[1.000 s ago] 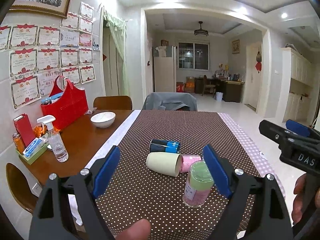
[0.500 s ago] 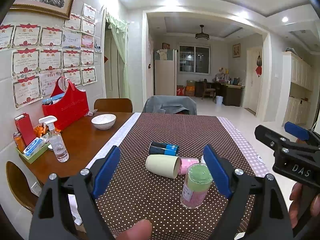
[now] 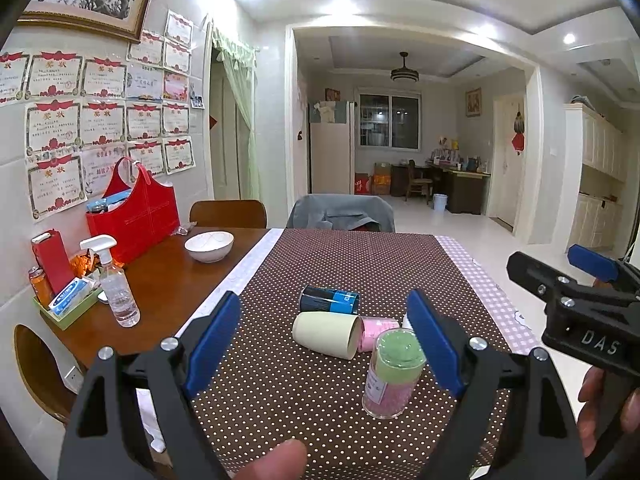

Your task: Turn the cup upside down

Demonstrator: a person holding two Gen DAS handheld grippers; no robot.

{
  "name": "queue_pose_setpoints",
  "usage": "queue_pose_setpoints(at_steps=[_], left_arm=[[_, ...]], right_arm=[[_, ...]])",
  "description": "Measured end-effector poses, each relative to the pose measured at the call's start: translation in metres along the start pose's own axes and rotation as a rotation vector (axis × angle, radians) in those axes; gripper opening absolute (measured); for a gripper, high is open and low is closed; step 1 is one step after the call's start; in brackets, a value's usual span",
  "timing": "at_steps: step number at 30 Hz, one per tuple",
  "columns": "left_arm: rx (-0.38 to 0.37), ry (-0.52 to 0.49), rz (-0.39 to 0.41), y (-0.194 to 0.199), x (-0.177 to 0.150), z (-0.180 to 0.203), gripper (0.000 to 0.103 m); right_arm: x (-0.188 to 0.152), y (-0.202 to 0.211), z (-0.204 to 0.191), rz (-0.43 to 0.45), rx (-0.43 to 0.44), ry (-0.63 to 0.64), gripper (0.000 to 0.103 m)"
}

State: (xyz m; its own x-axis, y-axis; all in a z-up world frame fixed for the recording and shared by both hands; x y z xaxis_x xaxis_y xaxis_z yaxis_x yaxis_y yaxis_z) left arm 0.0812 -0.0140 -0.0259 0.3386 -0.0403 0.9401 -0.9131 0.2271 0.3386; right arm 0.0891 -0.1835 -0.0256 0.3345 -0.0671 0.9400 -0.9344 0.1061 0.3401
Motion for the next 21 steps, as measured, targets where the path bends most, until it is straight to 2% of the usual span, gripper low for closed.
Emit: queue_pose_setpoints(at_steps=[21], left_arm=[[0.009,0.001,0.017,0.0028,0.0049,-0.0005,0.084]], right_arm=[[0.0013,0.0009,-0.0027,0.003,-0.005,0.003,0.097]])
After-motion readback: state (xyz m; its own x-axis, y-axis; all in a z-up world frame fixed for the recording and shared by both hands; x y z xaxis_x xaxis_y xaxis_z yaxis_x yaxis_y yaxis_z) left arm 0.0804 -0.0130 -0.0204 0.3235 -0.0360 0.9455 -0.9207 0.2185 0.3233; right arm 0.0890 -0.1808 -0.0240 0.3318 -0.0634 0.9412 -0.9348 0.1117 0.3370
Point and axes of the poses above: each gripper's, at about its wrist camera, not at the fingertips, and y roughly against the way its jaws point, z to its right, x to its top, the point moved 10 cm from there along -y, roughly the way its jaws point, and after that the axes turned 9 degrees about -x, right-handed, at the moved point
